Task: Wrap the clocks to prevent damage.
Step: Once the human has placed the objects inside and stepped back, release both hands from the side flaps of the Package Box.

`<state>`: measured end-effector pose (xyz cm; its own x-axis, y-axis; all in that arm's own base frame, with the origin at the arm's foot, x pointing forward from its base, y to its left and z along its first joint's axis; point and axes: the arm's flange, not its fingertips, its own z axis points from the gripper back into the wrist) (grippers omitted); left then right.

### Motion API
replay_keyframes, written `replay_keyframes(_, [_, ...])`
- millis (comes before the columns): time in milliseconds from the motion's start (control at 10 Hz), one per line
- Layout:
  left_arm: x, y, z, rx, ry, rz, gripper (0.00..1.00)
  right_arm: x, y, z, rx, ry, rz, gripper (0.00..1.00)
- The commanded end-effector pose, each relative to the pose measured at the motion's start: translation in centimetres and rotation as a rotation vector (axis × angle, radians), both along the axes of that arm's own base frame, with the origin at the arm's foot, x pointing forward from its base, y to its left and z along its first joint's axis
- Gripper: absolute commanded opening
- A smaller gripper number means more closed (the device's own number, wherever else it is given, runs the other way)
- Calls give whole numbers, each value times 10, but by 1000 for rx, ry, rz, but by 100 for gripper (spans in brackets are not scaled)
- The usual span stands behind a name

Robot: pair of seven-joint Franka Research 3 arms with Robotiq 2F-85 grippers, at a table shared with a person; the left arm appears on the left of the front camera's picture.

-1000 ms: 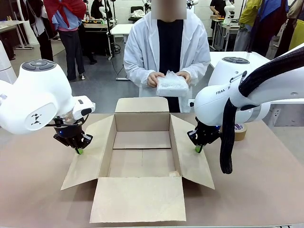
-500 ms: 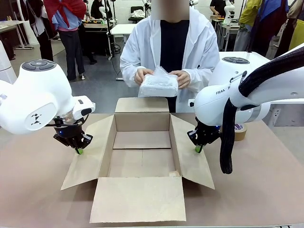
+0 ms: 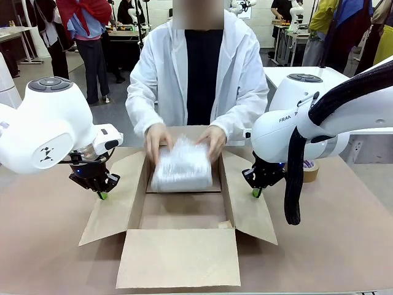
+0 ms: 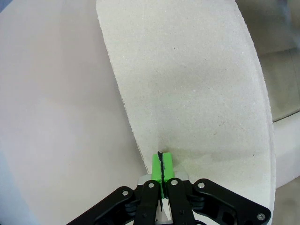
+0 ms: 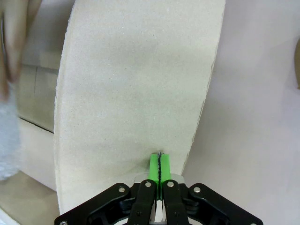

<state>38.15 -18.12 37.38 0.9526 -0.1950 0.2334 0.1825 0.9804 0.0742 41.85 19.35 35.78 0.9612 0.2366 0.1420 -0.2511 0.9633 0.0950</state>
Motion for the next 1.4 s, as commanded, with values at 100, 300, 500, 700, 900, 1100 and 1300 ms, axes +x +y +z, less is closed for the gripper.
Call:
replay_keyframes(100, [-2, 1, -1, 5, 6, 2, 1, -1, -1, -2, -2, 5, -10, 1])
replay_keyframes(300, [-2, 1, -1, 5, 6, 2, 1, -1, -1, -2, -2, 5, -10, 1])
replay_keyframes(500, [-2, 1, -1, 5, 6, 2, 1, -1, -1, -2, -2, 5, -10, 1])
replay_keyframes(700, [-2, 1, -1, 5, 6, 2, 1, -1, -1, -2, -2, 5, -10, 1])
replay_keyframes(900, [-2, 1, -1, 5, 6, 2, 1, -1, -1, -2, -2, 5, -10, 1])
replay_keyframes(1100, [0, 0, 0, 0, 0, 0, 1, 0, 0, 0, 0, 0, 0, 1])
replay_keyframes(1300, [-5, 16, 28, -78, -54, -204, 1, -10, -10, 30, -56, -51, 100, 1])
